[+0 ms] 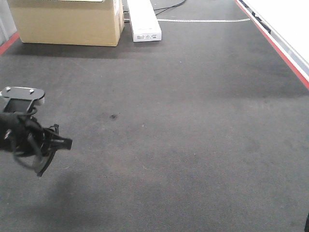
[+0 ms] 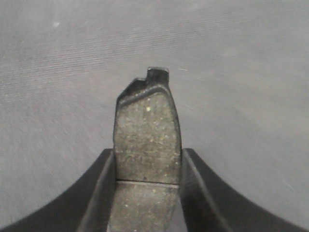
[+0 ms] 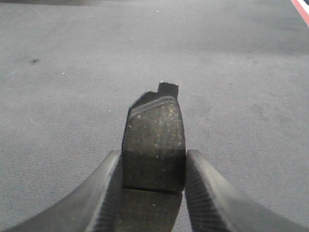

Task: Move and align brake pads A on conveyor
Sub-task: 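Lower the left gripper to the belt and release its brake pad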

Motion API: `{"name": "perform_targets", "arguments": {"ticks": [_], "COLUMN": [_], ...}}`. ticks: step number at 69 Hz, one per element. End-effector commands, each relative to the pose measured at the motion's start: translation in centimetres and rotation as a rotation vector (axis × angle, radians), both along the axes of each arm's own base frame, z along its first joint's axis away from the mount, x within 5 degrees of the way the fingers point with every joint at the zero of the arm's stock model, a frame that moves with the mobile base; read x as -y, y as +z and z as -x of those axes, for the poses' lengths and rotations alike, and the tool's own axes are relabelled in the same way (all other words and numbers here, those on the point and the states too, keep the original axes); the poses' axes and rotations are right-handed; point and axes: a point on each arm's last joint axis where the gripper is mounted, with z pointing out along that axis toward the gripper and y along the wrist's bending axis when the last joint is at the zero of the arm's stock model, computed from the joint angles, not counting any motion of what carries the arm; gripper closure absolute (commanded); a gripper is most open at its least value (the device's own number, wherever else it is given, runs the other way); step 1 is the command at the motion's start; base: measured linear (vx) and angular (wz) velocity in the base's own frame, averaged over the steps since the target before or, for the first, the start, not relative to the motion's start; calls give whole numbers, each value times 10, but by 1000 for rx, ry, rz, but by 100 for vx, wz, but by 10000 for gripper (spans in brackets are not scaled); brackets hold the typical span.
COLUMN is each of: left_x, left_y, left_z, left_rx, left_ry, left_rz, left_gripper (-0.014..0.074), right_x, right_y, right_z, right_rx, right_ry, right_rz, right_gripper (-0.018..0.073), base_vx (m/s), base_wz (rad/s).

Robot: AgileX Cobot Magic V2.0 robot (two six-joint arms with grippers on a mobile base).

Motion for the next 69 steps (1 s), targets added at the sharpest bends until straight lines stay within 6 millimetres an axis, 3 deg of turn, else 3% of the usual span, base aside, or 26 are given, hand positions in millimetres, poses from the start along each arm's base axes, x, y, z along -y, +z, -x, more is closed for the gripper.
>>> {"name": "perform_targets", "arguments": {"ticks": [1,12,28,52,69], "left_x": [-7,-29,-56,-56,-56], "left_y": [16,4,-19,-47,-49], "left_z": [-23,-47,-59,-65,-66], "left_rx": [76,-1,-153,-241,-249], "left_ry": [38,118,166,141,140], "left_rz": [18,-1,-46,-69,-71], "left_gripper": [603,603,603,603,558], "right_x": [-1,-1,-1,-1,-1], "right_y": [17,17,17,17,17], "right_z": [-3,-3,-3,-3,-3], "right_rx": [112,112,112,112,112], "right_ry": [3,3,3,3,3], "right_rz": [-8,-8,-8,-8,-8], "right_gripper": [566,566,566,566,566], "base_vx": [0,0,0,0,0], "base_wz": [0,0,0,0,0]}}
